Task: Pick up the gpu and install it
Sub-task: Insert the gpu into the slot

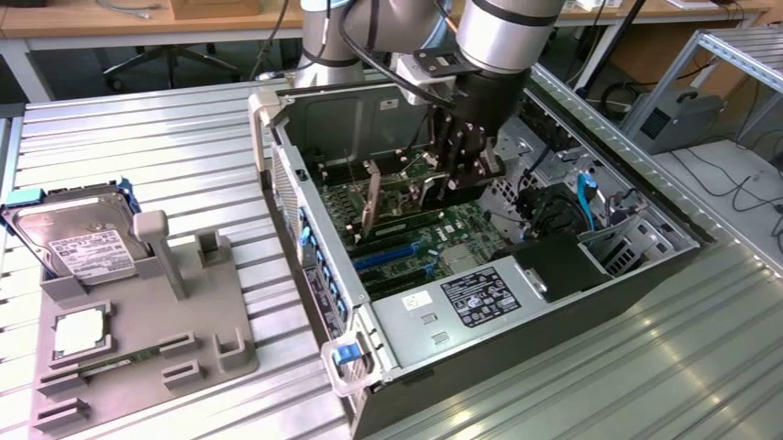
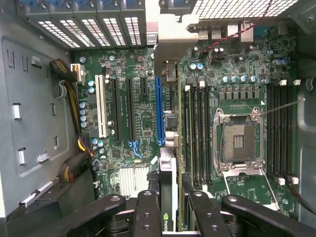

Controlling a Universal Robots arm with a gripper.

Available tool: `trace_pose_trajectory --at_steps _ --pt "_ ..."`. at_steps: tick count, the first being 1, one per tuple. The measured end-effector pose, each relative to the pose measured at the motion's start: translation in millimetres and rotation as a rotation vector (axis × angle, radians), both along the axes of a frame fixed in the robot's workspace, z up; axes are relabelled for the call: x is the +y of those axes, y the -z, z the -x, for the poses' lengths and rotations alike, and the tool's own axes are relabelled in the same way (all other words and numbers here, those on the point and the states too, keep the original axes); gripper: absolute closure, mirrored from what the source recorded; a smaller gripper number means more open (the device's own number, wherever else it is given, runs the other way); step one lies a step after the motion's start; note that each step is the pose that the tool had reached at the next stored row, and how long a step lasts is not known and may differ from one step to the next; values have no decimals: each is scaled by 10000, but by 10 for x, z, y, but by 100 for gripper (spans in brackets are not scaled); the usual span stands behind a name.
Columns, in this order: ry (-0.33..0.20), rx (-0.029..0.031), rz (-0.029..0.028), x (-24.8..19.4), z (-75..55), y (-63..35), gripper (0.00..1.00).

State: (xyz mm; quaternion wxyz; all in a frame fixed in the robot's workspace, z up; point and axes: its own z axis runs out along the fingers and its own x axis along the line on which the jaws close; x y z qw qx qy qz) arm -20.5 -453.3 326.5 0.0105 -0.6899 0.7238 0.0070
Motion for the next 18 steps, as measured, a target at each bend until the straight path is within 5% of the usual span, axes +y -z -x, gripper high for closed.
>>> trace_pose_trajectory --at_steps 18 --pt "0 -84 0 0 73 189 73"
